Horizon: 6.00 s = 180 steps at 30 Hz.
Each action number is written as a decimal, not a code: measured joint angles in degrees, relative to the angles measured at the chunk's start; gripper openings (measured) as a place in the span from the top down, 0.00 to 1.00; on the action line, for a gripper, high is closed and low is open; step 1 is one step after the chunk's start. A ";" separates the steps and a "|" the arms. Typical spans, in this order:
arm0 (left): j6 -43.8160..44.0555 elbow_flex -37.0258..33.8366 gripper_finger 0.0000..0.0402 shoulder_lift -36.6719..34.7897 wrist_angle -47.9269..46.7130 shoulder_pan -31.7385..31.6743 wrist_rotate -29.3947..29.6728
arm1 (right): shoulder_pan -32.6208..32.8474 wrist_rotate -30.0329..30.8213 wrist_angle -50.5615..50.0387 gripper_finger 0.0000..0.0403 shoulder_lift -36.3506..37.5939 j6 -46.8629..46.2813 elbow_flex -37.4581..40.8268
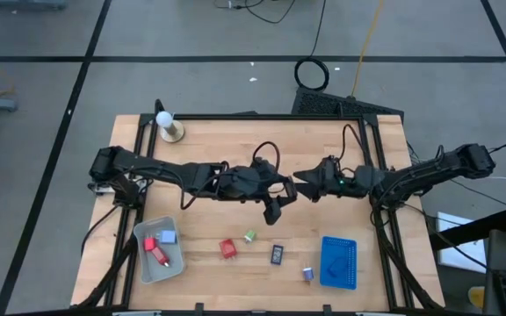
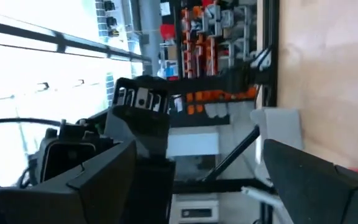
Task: Pick & Place Office items
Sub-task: Put the black mini digital clock into the blue bin
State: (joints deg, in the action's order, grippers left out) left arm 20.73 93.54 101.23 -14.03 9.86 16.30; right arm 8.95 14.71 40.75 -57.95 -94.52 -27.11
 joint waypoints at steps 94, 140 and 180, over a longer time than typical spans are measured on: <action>-2.14 -6.20 0.30 6.05 21.19 -9.20 -19.43 | 0.31 1.56 10.50 0.50 -0.07 -8.89 0.04; -4.08 -6.34 0.12 -4.63 9.14 -8.63 -15.33 | 0.28 1.48 18.56 0.94 0.33 -1.60 -0.04; 10.93 -6.29 0.16 -16.96 -0.87 -5.10 -16.27 | 8.37 -52.13 5.27 0.91 3.13 -0.64 0.00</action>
State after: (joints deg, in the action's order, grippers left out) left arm 31.66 87.24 84.27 -14.90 4.76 0.03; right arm 17.32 -37.42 46.01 -54.83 -95.16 -27.11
